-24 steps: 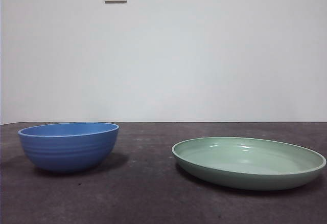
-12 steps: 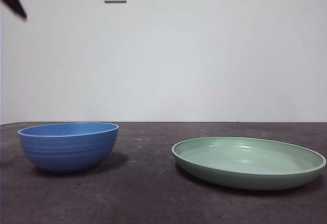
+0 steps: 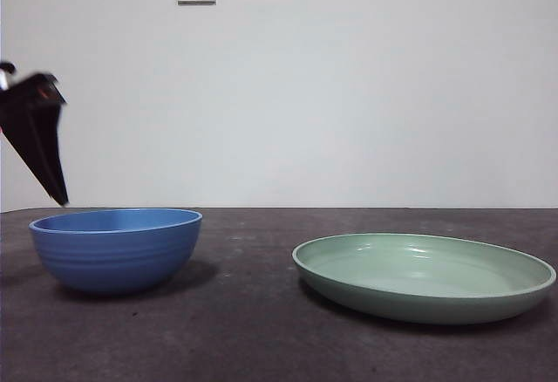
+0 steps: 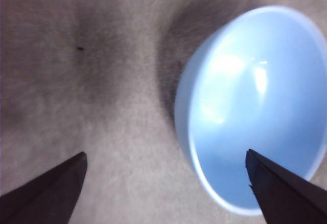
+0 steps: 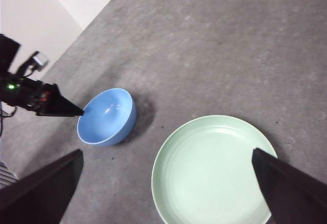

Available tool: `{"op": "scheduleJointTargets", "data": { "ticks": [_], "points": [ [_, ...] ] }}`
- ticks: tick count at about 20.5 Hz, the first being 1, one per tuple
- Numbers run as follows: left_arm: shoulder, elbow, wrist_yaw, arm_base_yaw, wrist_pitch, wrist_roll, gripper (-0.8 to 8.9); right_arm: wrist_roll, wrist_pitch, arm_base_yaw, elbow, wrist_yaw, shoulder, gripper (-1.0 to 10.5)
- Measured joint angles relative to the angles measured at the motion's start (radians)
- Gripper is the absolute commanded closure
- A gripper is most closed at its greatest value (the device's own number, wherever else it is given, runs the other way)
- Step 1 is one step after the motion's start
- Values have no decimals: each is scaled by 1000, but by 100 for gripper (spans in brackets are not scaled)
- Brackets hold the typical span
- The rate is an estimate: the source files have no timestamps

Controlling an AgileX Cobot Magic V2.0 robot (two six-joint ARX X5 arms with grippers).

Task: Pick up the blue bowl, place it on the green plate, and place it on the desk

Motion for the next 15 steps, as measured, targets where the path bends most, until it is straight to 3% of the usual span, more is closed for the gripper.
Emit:
{"op": "scheduleJointTargets", "data": {
  "ticks": [6, 9, 15],
  "points": [
    [70, 64, -96, -77, 26, 6, 342, 0, 0, 0, 0, 0, 0, 354],
    [74, 73, -125, -111, 24, 7, 512, 0, 0, 0, 0, 0, 0, 355],
    [82, 77, -127, -144, 23, 6, 748, 0, 0, 0, 0, 0, 0, 355]
  ]
}}
